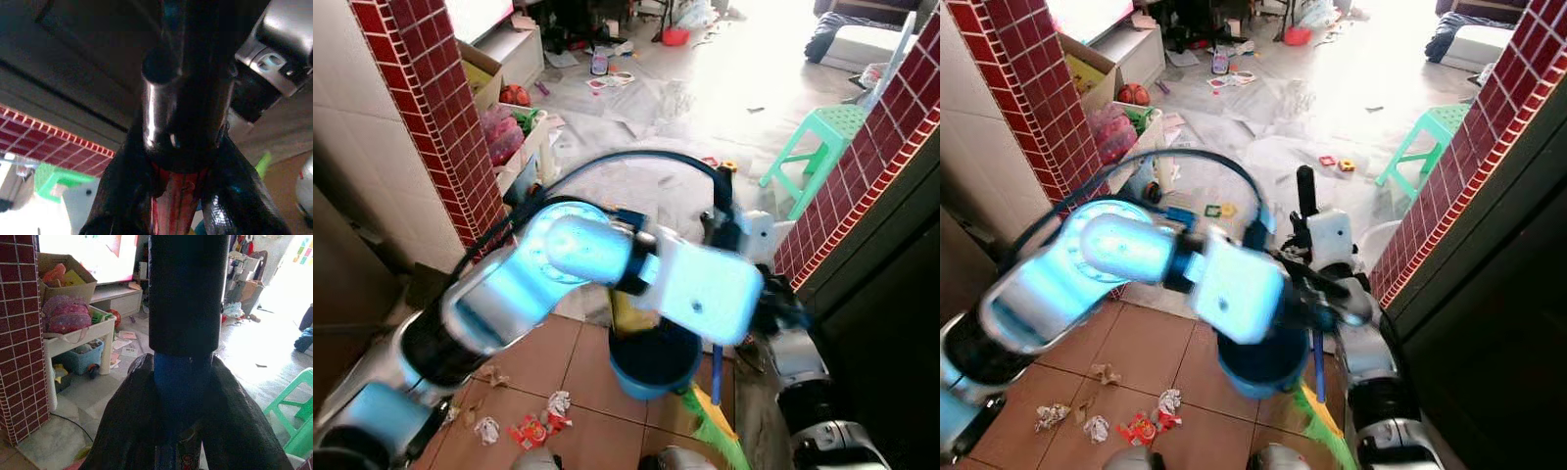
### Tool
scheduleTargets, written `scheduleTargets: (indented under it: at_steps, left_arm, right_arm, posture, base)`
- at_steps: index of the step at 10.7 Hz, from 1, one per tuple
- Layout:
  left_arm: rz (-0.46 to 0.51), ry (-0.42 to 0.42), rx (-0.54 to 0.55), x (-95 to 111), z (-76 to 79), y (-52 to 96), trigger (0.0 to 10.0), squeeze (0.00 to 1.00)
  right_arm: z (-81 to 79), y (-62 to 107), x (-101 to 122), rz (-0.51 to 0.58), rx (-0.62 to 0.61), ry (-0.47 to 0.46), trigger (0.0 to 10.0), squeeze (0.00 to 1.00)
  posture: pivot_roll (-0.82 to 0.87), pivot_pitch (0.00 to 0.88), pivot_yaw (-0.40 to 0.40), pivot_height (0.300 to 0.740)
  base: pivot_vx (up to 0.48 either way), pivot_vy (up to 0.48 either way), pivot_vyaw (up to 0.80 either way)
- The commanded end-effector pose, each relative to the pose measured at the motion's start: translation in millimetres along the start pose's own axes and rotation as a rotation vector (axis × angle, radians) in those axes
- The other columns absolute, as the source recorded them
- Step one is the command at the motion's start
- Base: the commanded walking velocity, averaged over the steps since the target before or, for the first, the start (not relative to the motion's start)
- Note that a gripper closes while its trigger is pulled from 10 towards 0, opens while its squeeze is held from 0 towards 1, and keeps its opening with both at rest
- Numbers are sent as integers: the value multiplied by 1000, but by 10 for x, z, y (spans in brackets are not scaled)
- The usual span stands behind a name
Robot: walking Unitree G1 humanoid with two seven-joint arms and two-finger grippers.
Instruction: Sweep floor
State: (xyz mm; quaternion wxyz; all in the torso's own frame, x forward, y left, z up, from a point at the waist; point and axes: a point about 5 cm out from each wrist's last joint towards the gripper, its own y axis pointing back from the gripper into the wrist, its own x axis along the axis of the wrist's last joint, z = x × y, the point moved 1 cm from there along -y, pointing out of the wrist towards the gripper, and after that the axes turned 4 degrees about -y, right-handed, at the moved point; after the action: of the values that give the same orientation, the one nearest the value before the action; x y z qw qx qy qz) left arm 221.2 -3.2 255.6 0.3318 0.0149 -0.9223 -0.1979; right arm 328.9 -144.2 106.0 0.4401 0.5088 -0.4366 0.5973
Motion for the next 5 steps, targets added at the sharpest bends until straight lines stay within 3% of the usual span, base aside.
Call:
scheduleTargets:
  at_steps: [1, 2, 4, 5]
  left_arm:
    - [5, -103, 34, 116, -117, 15, 10000, 0]
    - [33, -64, 81, 142, -166, 32, 10000, 0]
    - [33, -65, 180, 122, -258, 121, 10000, 0]
    - [34, -46, 371, 93, -517, 298, 10000, 0]
  right_arm:
    - [-49, -67, 114, 52, 21, 6, 10000, 0]
    - [-42, -63, 108, 53, 17, 6, 10000, 0]
    - [-35, -67, 99, 49, 20, 9, 10000, 0]
    - [-28, -84, 90, 45, 24, 9, 10000, 0]
  posture:
    - [7, 11, -59, 740]
    - [2, 13, -56, 740]
    - [3, 15, -61, 740]
    - [8, 13, -61, 740]
  base:
    - [0, 0, 0]
    - [0, 0, 0]
    - [0, 0, 0]
    - [0, 0, 0]
